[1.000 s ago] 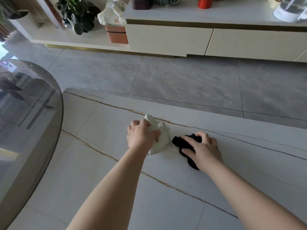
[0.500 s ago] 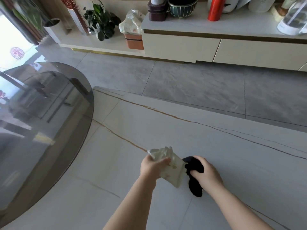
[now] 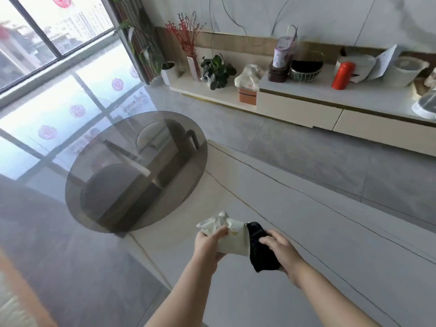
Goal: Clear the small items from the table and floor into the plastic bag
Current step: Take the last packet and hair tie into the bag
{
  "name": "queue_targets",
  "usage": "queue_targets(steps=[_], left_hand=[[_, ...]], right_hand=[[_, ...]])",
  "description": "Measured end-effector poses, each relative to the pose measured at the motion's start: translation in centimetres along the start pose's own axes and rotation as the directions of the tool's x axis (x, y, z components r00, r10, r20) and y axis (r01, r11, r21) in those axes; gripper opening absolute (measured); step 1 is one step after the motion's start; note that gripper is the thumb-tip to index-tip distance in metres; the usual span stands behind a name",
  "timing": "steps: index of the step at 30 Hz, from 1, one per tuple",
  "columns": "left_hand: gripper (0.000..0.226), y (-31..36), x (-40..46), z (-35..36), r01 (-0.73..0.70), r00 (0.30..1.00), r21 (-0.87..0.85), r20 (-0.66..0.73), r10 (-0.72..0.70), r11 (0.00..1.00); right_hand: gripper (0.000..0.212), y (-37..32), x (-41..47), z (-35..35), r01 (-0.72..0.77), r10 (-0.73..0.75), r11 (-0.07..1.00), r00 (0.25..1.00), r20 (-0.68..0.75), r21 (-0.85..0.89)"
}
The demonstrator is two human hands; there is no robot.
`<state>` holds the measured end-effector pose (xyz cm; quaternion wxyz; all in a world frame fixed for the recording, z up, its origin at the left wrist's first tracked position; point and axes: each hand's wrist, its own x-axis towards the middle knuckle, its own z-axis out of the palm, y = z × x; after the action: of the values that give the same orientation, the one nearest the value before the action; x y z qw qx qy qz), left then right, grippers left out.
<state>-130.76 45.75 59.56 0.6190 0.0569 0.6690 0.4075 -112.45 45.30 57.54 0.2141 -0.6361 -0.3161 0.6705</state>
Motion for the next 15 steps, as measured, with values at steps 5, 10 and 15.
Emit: queue_targets(steps=[5,10,15], left_hand=[[0.038,1.1,-8.1,-6.8,-0.061,0.998,-0.190,-0.013,0.060,0.980],[0.039,-0.5,-15.2,-14.7,-0.108,0.988,-0.322,-0.140,0.066,0.941],[0.032,-4.2,-21.2,-23.3,-0.194,0.939,-0.470,-0.342,0.025,0.861]], right_hand=[[0.019,-2.1,-7.0,5.0,0.002,0.000,1.000,0.989,0.147,-0.012],[0.016,-2.1,-12.4,11.0,0.010,0.017,0.995,0.963,0.271,-0.096],[0.016,-0.5,-17.0,18.6,0.049,0.060,0.968,0.908,0.415,-0.245]])
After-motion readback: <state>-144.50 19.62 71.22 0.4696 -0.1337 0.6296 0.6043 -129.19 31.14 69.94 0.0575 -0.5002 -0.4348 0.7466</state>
